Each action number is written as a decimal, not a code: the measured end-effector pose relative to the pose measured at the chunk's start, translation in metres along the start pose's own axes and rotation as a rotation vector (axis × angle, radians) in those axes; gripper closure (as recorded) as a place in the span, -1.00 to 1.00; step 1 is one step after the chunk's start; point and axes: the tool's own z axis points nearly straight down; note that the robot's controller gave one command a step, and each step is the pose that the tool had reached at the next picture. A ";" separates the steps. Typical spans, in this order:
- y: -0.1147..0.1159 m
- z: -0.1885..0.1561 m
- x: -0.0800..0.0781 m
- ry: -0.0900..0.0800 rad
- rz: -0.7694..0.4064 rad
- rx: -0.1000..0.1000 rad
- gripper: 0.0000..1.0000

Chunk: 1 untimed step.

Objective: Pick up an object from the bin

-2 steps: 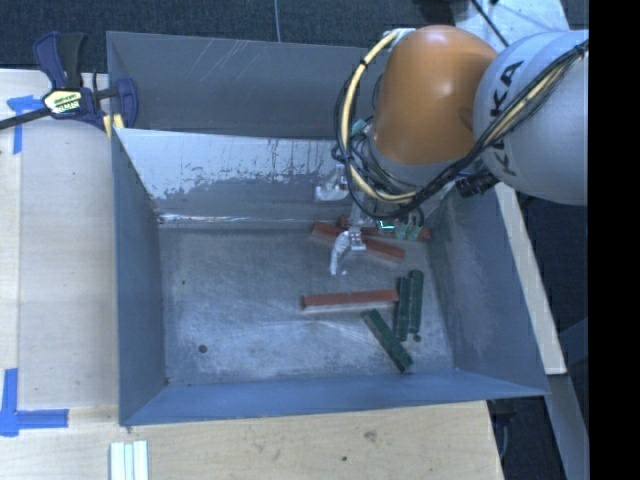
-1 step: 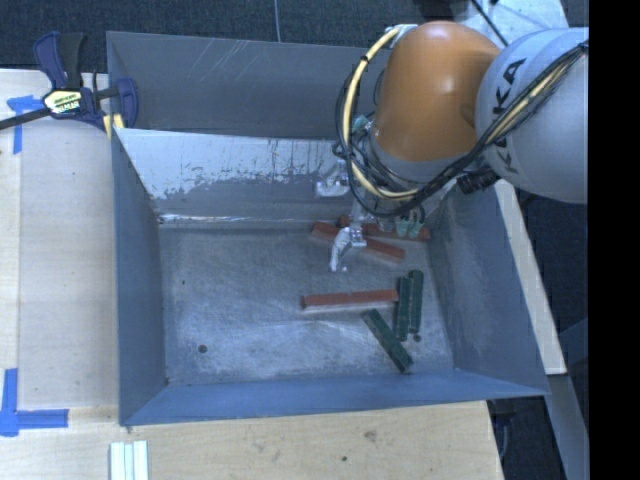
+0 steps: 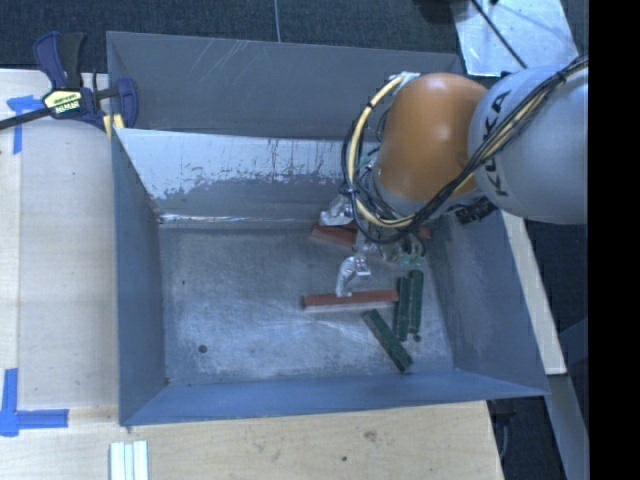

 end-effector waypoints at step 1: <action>-0.016 0.018 0.012 0.009 0.014 0.000 -1.00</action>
Offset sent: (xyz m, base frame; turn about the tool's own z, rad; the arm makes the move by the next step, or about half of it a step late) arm -0.0045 -0.0390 -0.0213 0.0158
